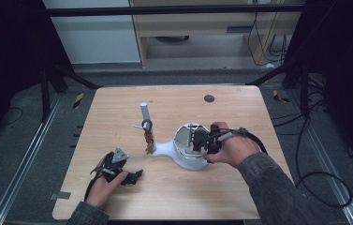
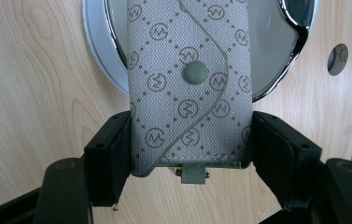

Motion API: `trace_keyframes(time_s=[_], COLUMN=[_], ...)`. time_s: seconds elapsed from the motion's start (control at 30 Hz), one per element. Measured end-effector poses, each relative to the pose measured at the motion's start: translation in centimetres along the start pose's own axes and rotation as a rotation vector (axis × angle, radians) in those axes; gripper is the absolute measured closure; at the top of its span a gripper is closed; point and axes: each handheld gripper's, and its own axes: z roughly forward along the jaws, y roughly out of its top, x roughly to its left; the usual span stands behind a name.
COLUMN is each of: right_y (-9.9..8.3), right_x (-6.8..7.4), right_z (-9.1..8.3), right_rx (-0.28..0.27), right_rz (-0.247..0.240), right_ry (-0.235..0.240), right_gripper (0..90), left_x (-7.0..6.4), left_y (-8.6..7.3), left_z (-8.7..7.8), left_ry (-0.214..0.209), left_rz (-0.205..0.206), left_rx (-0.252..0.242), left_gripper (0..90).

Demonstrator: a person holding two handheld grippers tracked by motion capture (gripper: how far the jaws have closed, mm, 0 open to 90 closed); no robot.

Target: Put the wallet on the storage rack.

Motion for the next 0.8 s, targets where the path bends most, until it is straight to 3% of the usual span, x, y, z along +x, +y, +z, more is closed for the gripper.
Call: trace_keyframes(time_s=[0.8], right_y=[1.8], right_x=[0.0], right_z=[0.7], right_rx=[0.011], right_rz=[-0.010], right_ry=[0.010], right_gripper=[31.9], left_x=[0.0], left_y=[0.0], left_z=[0.0], left_ry=[-0.003], left_rz=[0.002], left_rx=[0.000], left_gripper=[0.0])
